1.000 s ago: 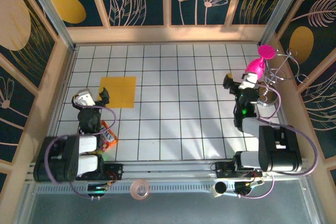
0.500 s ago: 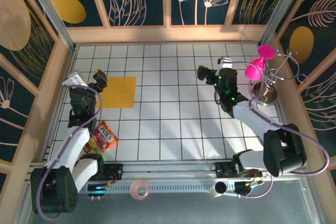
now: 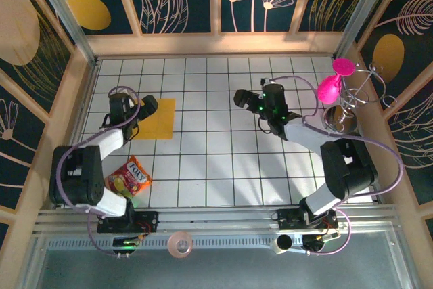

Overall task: Fold a paper plane with a square sheet of paper (pick it up from the middle)
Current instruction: Move the square sheet of paper to the center of the table.

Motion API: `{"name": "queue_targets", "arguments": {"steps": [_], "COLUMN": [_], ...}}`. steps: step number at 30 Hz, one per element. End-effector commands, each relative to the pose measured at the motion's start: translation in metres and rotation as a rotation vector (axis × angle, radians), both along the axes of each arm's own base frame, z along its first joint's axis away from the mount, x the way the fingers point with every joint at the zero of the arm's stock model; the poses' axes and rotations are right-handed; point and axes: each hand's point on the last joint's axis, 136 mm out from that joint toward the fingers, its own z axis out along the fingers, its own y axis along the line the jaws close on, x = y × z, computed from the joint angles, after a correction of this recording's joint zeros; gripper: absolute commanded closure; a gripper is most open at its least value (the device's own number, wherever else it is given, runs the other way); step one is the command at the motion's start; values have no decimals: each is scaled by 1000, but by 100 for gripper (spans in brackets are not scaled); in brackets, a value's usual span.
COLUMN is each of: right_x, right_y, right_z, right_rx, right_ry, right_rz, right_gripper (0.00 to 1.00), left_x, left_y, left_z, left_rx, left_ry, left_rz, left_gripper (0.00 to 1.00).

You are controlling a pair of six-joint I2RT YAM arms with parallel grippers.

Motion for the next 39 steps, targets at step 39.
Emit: {"name": "queue_targets", "arguments": {"steps": [39], "right_x": [-34], "right_y": [18], "right_z": [-49], "right_rx": [76], "right_ry": [365], "right_rz": [7], "right_gripper": [21], "left_x": [-117], "left_y": [-265], "left_z": [-51], "left_rx": [-406], "left_ry": [405], "left_rz": [-357], "left_gripper": [28]}}
